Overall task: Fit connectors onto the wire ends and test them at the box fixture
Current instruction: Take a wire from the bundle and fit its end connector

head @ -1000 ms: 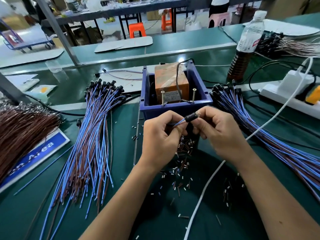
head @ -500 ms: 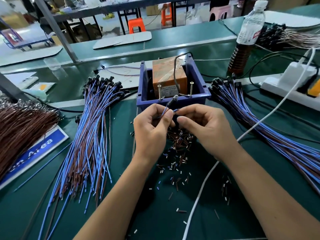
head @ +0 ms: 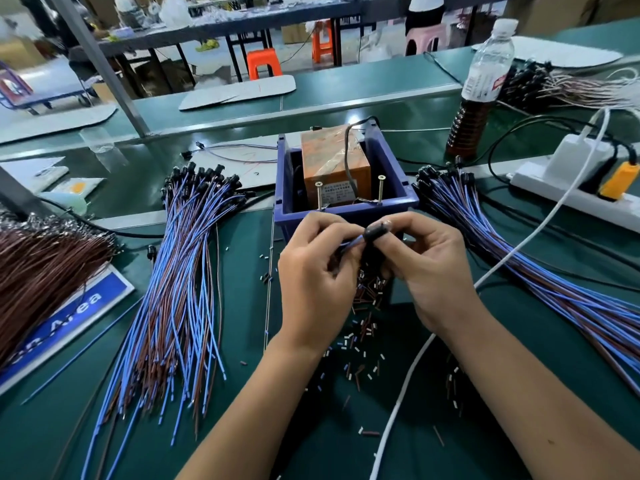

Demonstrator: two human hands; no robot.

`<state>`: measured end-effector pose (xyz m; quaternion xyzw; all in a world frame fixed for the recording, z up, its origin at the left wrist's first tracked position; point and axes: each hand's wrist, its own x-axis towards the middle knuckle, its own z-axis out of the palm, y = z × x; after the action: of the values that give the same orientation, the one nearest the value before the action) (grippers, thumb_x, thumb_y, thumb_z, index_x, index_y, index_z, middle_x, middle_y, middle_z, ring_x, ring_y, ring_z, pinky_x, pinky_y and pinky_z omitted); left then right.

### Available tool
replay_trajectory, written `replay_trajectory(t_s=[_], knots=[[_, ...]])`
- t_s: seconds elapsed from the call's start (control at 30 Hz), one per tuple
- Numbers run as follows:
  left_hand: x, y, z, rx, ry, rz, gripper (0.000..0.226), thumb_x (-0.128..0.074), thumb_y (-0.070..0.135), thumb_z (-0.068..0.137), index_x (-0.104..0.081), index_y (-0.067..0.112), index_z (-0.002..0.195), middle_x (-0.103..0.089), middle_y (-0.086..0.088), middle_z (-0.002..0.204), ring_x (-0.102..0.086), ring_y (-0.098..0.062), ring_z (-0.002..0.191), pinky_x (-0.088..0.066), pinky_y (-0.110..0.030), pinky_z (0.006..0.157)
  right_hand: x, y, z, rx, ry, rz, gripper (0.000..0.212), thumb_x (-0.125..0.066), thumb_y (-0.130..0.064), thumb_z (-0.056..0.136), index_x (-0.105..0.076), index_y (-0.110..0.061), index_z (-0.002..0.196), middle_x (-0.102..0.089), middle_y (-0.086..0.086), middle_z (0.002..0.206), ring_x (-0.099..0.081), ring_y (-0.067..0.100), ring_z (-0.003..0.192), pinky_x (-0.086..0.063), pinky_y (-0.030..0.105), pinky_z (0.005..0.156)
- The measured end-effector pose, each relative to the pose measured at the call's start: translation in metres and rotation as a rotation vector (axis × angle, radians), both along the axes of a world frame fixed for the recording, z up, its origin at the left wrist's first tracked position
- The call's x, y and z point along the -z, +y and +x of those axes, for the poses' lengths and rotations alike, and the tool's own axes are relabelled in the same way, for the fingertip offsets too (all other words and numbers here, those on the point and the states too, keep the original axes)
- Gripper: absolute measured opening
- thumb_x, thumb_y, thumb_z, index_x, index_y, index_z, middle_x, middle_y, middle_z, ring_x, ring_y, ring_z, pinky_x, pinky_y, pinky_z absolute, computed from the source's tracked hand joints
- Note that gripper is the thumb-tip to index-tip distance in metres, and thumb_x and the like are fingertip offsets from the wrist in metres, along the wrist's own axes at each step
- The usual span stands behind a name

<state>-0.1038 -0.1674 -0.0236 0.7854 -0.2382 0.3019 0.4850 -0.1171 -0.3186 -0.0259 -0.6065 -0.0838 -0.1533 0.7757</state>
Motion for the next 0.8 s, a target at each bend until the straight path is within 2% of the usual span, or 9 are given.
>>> replay_trajectory(t_s=[0.1, 0.23, 0.3, 0.37, 0.47, 0.53, 0.63, 0.7, 0.8], knots=[[-0.001, -0.001, -0.002, -0.040, -0.095, 0.066, 0.011, -0.070, 0.009, 0.096, -0.079, 0.011, 0.102, -0.062, 0.004, 0.093, -0.062, -0.012, 0.083, -0.052, -0.030, 0.068, 0.000, -0.003, 0.000, 0.028, -0.017, -0.038, 0.006, -0.073, -0.006, 0.094, -0.076, -0.010, 0.090, -0.069, 0.000, 0.075, -0.054, 0.008, 0.055, -0.049, 0.026, 0.049], [-0.003, 0.000, -0.004, -0.143, -0.150, -0.058, 0.010, -0.071, 0.000, 0.091, -0.077, 0.008, 0.094, -0.064, 0.000, 0.092, -0.061, -0.013, 0.082, -0.049, -0.026, 0.065, -0.005, 0.001, -0.002, 0.025, -0.067, 0.016, 0.007, -0.072, -0.017, 0.095, -0.074, -0.018, 0.088, -0.064, 0.000, 0.071, -0.044, 0.012, 0.046, -0.046, 0.028, 0.045], [-0.005, 0.001, -0.003, -0.171, -0.101, -0.192, 0.008, -0.071, 0.003, 0.094, -0.076, 0.010, 0.094, -0.066, 0.001, 0.089, -0.061, -0.017, 0.076, -0.047, -0.029, 0.061, -0.006, -0.001, 0.000, 0.009, -0.068, 0.067, 0.009, -0.063, -0.014, 0.102, -0.064, -0.007, 0.096, -0.072, 0.008, 0.087, -0.043, 0.016, 0.046, -0.047, 0.029, 0.046], [-0.007, 0.001, -0.001, -0.185, 0.007, -0.351, 0.004, -0.072, 0.012, 0.097, -0.075, 0.016, 0.096, -0.070, 0.004, 0.082, -0.066, -0.019, 0.072, -0.053, -0.039, 0.061, -0.007, -0.003, 0.002, -0.021, -0.050, 0.109, 0.012, -0.050, -0.012, 0.109, -0.052, -0.003, 0.101, -0.076, 0.018, 0.103, -0.043, 0.017, 0.045, -0.048, 0.028, 0.045], [-0.007, 0.002, 0.001, -0.213, 0.123, -0.509, 0.006, -0.074, 0.015, 0.095, -0.070, 0.018, 0.099, -0.074, 0.003, 0.078, -0.073, -0.019, 0.077, -0.058, -0.040, 0.079, -0.006, -0.001, 0.003, -0.009, -0.042, 0.083, 0.016, -0.048, -0.013, 0.110, -0.051, -0.006, 0.096, -0.076, 0.017, 0.090, -0.040, 0.017, 0.041, -0.044, 0.026, 0.041], [-0.007, 0.001, 0.002, -0.208, 0.184, -0.549, 0.009, -0.075, 0.015, 0.094, -0.070, 0.015, 0.101, -0.074, 0.000, 0.077, -0.073, -0.016, 0.077, -0.056, -0.033, 0.078, -0.004, 0.001, 0.003, 0.103, -0.065, -0.016, 0.015, -0.055, -0.013, 0.108, -0.060, -0.009, 0.094, -0.072, 0.011, 0.077, -0.042, 0.017, 0.041, -0.042, 0.026, 0.040], [-0.007, -0.001, 0.001, -0.189, 0.194, -0.551, 0.007, -0.074, 0.011, 0.094, -0.074, 0.010, 0.101, -0.074, -0.001, 0.076, -0.070, -0.011, 0.072, -0.051, -0.020, 0.072, -0.003, 0.001, 0.005, 0.343, -0.113, -0.177, 0.014, -0.064, -0.018, 0.104, -0.069, -0.013, 0.092, -0.071, 0.004, 0.071, -0.052, 0.014, 0.045, -0.043, 0.025, 0.046], [-0.007, -0.002, 0.000, -0.182, 0.192, -0.550, 0.005, -0.073, 0.009, 0.095, -0.076, 0.011, 0.098, -0.073, 0.000, 0.076, -0.069, -0.010, 0.071, -0.051, -0.019, 0.073, -0.005, -0.001, 0.008, 0.469, -0.148, -0.277, 0.014, -0.065, -0.022, 0.103, -0.071, -0.016, 0.092, -0.072, -0.001, 0.071, -0.061, 0.009, 0.053, -0.047, 0.023, 0.055], [-0.007, -0.002, 0.000, -0.208, 0.198, -0.560, 0.008, -0.072, 0.010, 0.095, -0.076, 0.016, 0.092, -0.072, 0.005, 0.073, -0.066, -0.008, 0.069, -0.050, -0.018, 0.070, -0.009, 0.000, 0.014, 0.578, -0.188, -0.405, 0.013, -0.064, -0.023, 0.102, -0.073, -0.019, 0.092, -0.071, -0.009, 0.069, -0.070, 0.011, 0.065, -0.053, 0.023, 0.063]])
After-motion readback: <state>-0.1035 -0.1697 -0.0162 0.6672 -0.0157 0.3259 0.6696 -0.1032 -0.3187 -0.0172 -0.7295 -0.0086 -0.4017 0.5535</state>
